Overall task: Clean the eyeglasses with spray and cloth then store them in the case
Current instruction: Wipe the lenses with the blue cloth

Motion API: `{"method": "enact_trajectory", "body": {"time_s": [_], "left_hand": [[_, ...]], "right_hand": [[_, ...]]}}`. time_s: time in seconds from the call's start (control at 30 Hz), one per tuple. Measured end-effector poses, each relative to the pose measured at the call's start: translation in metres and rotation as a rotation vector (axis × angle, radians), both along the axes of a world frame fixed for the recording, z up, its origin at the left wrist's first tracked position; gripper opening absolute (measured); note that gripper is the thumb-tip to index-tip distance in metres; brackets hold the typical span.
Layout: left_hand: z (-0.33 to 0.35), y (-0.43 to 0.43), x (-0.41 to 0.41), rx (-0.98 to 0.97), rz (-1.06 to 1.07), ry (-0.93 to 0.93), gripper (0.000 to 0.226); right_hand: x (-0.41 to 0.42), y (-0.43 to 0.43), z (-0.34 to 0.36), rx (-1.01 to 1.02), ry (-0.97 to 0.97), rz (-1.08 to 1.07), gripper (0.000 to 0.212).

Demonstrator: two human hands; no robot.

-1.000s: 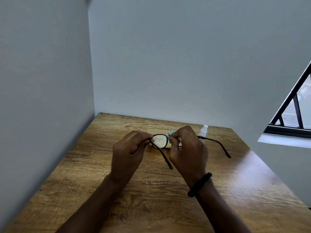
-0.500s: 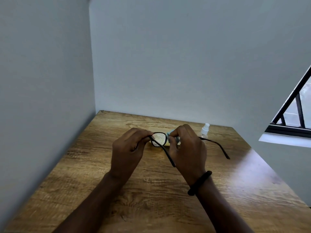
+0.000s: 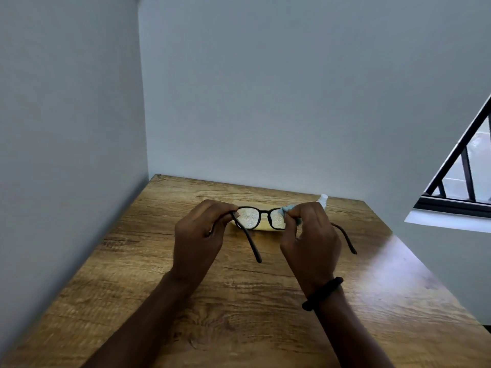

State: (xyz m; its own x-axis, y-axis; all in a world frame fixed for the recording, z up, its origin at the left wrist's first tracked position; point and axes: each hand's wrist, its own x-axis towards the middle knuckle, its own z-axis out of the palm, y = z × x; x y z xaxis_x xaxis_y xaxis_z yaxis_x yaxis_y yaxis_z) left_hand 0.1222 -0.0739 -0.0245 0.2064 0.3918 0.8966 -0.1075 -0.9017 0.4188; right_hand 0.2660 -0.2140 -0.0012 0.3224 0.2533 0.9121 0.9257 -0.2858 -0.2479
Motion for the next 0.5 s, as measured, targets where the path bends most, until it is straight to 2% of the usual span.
{"method": "enact_trajectory", "body": {"time_s": [0.17,0.37,0.5], "left_hand": [[0.001,0.000,-0.002,0.001,0.015,-0.014,0.010],[0.004,0.003,-0.005,-0.042,0.034,-0.040,0.011],[0.003,0.001,-0.003,-0.045,0.020,-0.038,0.013]], "right_hand": [[-0.002,0.008,-0.002,-0.068,0.049,0.031,0.014],[-0.003,-0.001,-0.007,-0.119,0.034,0.212,0.011],[0.001,-0.010,-0.014,-0.190,-0.068,0.100,0.016]]}}
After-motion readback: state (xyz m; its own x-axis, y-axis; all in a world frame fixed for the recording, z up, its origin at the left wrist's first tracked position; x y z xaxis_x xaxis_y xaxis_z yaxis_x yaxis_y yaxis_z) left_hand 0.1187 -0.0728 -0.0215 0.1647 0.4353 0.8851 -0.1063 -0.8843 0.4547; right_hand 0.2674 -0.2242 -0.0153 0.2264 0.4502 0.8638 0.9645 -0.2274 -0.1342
